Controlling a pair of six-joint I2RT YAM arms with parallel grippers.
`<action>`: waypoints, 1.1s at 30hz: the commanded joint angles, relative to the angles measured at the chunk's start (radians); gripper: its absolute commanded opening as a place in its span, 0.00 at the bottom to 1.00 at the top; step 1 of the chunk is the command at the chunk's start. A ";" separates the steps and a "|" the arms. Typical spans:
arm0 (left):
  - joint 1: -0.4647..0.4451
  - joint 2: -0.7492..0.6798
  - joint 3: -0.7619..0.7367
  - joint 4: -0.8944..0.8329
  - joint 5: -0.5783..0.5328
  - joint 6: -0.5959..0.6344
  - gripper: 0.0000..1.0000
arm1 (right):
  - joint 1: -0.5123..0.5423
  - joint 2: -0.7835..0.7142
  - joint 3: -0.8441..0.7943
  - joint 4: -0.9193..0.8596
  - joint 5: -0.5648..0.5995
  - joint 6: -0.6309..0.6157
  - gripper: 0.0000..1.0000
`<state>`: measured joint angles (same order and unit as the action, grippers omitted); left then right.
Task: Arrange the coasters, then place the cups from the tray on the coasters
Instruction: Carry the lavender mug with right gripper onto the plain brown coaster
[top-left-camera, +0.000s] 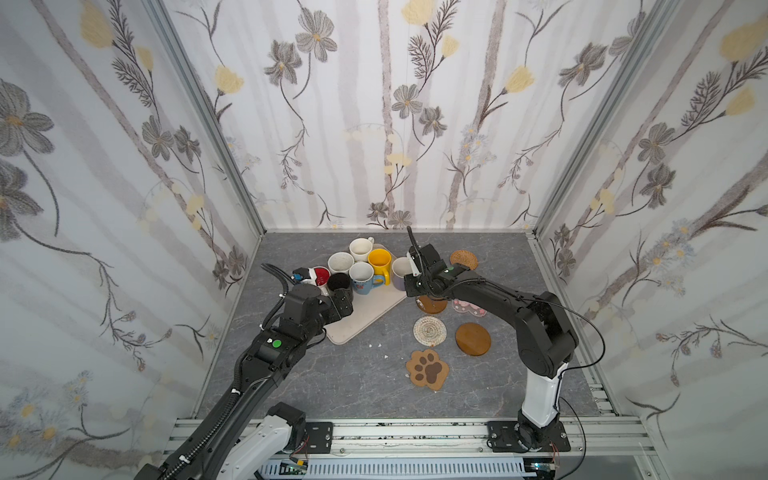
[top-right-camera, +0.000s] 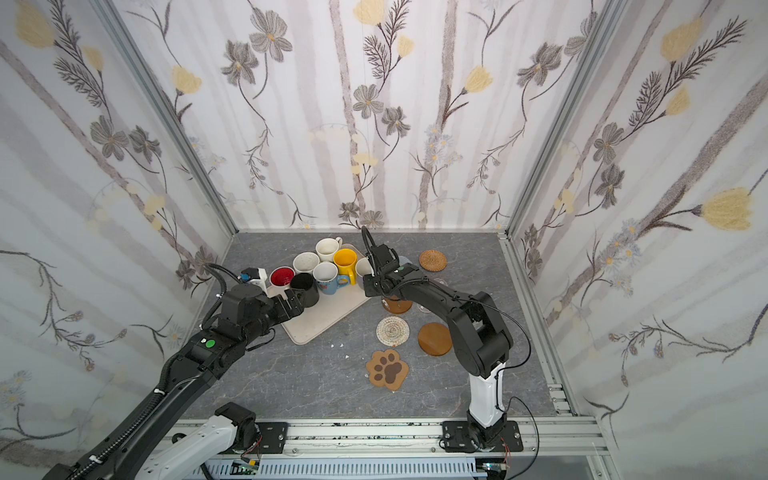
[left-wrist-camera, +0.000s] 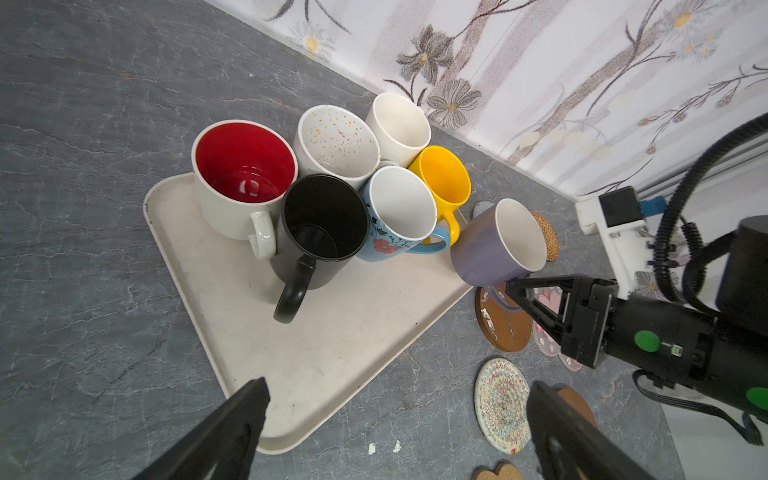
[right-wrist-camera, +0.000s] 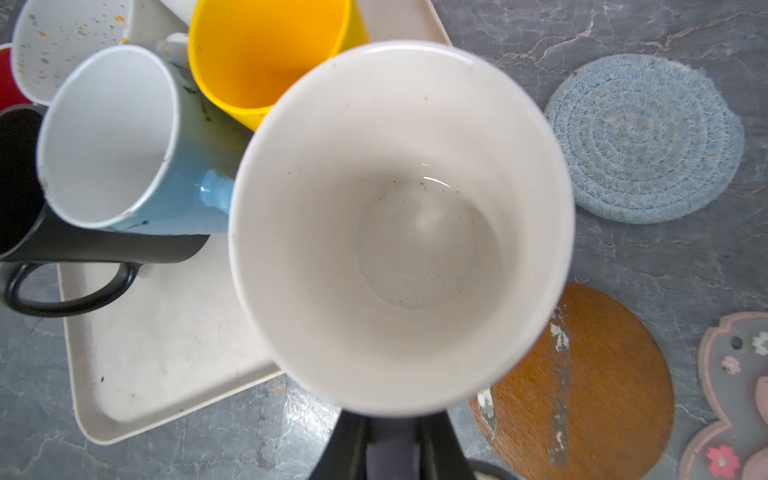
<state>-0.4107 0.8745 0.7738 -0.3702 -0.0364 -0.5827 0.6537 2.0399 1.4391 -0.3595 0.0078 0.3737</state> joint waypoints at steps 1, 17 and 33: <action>-0.006 0.017 0.010 0.013 0.013 0.011 1.00 | 0.007 -0.064 -0.038 0.059 0.019 -0.001 0.02; -0.166 0.189 -0.026 0.171 -0.055 -0.050 1.00 | 0.010 -0.675 -0.526 -0.001 0.115 0.063 0.02; -0.221 0.280 -0.042 0.279 -0.056 -0.072 1.00 | -0.081 -1.018 -0.799 -0.130 0.126 0.189 0.00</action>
<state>-0.6273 1.1496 0.7345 -0.1406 -0.0795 -0.6441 0.5774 1.0447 0.6518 -0.5426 0.1188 0.5282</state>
